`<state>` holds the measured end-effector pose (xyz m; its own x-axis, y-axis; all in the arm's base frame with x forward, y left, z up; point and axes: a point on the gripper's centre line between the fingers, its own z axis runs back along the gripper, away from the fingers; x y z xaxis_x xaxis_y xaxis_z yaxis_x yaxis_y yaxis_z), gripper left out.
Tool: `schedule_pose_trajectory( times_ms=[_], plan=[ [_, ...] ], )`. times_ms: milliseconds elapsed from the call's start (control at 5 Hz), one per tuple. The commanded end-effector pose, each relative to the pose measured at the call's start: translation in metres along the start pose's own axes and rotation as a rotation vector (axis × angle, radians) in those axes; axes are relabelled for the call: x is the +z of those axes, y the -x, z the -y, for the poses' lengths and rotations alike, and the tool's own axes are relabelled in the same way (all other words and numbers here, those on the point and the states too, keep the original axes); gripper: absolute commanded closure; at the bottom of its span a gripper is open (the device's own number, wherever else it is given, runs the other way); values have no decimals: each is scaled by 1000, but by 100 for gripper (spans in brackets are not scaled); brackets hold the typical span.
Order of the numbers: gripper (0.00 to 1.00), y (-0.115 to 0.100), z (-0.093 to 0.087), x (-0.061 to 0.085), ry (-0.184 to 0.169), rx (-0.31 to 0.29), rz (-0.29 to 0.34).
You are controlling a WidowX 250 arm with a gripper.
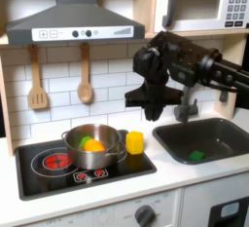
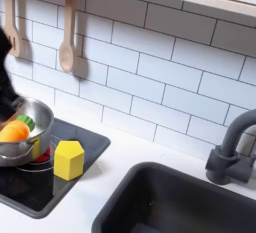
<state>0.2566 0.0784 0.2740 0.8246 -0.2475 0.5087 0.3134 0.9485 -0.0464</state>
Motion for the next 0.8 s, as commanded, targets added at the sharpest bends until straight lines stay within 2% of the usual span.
schedule_pose_trajectory(
  times_ms=[0,400,600],
  plan=[
    [0,21,-2,5,-25,-68,4],
    [0,27,-2,8,-24,-63,-19],
    [0,20,-3,0,-42,-42,-26]
  ],
)
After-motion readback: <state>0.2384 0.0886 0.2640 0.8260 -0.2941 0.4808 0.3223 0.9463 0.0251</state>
